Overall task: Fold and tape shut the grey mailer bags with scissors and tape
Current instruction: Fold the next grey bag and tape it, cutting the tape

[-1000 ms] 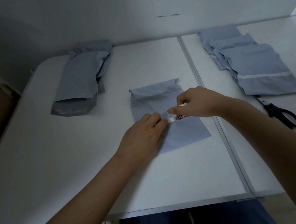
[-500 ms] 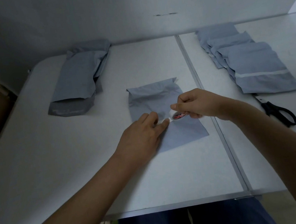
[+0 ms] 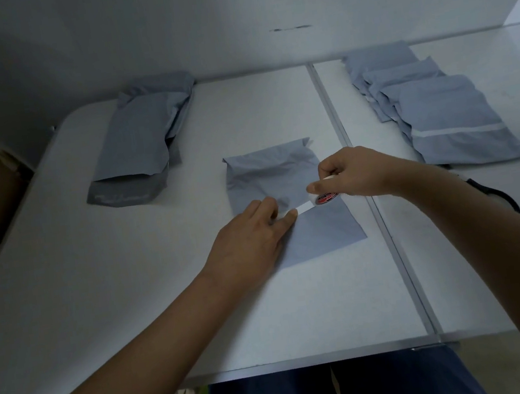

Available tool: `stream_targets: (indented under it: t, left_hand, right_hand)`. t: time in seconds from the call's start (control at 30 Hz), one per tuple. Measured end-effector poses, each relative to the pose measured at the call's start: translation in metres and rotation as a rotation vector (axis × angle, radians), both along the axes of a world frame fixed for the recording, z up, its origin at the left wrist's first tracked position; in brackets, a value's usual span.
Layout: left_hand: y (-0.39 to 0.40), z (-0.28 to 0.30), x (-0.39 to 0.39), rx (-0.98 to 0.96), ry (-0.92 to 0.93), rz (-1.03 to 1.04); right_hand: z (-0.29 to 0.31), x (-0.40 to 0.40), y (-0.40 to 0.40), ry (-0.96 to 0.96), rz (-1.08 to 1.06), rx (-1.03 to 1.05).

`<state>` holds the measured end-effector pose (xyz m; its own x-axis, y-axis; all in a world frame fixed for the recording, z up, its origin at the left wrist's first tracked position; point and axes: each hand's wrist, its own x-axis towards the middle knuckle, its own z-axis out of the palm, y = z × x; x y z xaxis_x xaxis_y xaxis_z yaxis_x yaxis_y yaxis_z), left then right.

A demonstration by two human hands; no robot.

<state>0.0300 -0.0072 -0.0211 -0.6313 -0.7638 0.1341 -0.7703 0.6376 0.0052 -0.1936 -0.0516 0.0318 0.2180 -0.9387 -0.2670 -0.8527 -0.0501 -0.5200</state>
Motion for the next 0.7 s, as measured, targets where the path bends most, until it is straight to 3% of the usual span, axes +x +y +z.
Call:
stream_targets:
  t: [0.7]
  left_hand:
    - [0.0038,0.0019,-0.0016,0.016,-0.03,0.035]
  right_hand:
    - [0.0024,-0.004,-0.0036,0.24,0.021,-0.055]
